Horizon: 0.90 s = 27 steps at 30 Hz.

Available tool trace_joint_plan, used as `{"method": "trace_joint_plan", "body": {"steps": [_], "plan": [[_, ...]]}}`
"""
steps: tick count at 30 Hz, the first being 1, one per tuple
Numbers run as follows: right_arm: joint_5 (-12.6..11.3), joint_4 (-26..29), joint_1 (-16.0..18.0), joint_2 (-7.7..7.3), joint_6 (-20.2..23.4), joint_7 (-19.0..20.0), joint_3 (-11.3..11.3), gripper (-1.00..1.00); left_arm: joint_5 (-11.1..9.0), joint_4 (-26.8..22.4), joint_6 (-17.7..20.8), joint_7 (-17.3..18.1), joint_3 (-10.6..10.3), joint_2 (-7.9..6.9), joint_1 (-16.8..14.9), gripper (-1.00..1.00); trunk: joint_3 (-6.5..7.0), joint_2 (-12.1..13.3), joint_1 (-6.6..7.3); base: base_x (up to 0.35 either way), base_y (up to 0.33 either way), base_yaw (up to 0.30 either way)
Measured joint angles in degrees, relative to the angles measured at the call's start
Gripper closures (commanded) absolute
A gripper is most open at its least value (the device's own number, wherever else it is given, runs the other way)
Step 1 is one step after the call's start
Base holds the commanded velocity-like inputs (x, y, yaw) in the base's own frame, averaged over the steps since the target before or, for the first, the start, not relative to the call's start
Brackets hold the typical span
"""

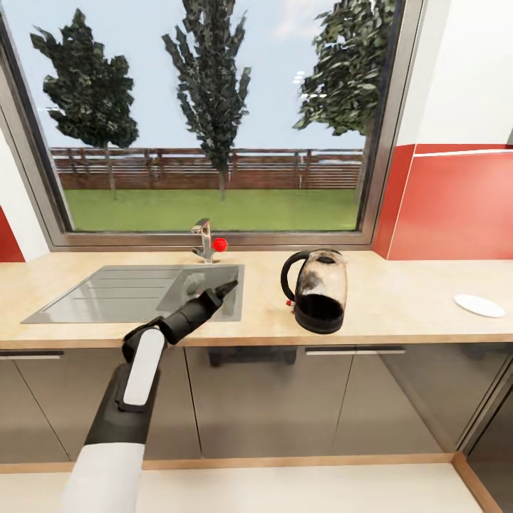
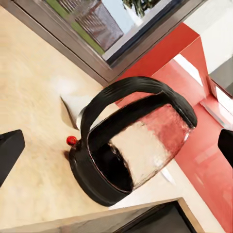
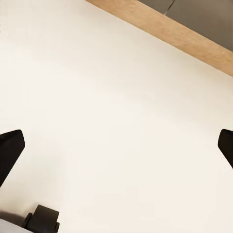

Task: Set up a coffee station on the kitchen countertop: keep the coffee maker on the countertop, move the bottle of coffee from the kitchen shelf to the counter next to the coffee maker, place a paper coffee filter on top of the coffee maker, put the saucer next to the coffee maker with the coffee cup on the saucer, and place the electric kettle next to the coffee maker.

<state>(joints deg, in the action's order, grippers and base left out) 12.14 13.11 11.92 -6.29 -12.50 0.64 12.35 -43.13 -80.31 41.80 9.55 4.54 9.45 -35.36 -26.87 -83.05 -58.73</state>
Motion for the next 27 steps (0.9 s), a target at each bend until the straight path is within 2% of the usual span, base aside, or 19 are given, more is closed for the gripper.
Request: {"method": "trace_joint_plan", "body": {"steps": [1, 3, 7, 12, 20, 21, 27], "plan": [[0.00, 0.00, 0.00, -0.01, 0.00, 0.00, 0.00, -1.00, -1.35, 0.34, -0.01, -1.24, -0.11, 0.09, -0.82, -1.00, 0.00, 0.00, 0.00, 0.000, 0.000, 0.000], [0.00, 0.00, 0.00, 0.02, 0.00, 0.00, 0.00, -1.00, -2.49, 0.75, -0.19, -2.11, -0.42, 0.43, -1.38, -1.00, 0.00, 0.00, 0.00, 0.000, 0.000, 0.000], [0.00, 0.00, 0.00, 0.03, 0.00, -0.01, 0.00, -1.00, -3.10, 2.19, -0.51, -3.12, -0.65, 0.48, -1.69, -1.00, 0.00, 0.00, 0.00, 0.000, 0.000, 0.000], [0.00, 0.00, 0.01, 0.01, 0.00, -0.01, 0.00, -1.00, -3.37, 4.08, -1.16, -7.24, -1.40, 0.48, -2.18, -1.00, 0.00, 0.00, 0.00, 0.000, 0.000, 0.000], [0.00, -0.14, 0.00, -0.01, 0.06, -0.07, -0.01, -1.00, -3.85, 4.12, -1.24, -7.78, -3.40, 0.51, -2.31, -1.00, 0.00, 0.00, 0.00, 0.000, 0.000, 0.000], [0.02, -0.82, 0.02, -0.03, 0.09, -0.15, -0.04, -1.00, -4.65, 3.96, -1.22, -7.74, -3.51, 0.51, -2.31, -1.00, 0.00, 0.00, 0.00, 0.000, 0.000, 0.000], [0.13, -3.29, 0.00, -0.40, -0.60, -0.29, -0.21, -1.00, -6.17, 3.87, -1.11, -7.67, -4.02, 0.52, -2.31, -1.00, 0.00, 0.00, 0.00, 0.000, 0.000, 0.000]]}}
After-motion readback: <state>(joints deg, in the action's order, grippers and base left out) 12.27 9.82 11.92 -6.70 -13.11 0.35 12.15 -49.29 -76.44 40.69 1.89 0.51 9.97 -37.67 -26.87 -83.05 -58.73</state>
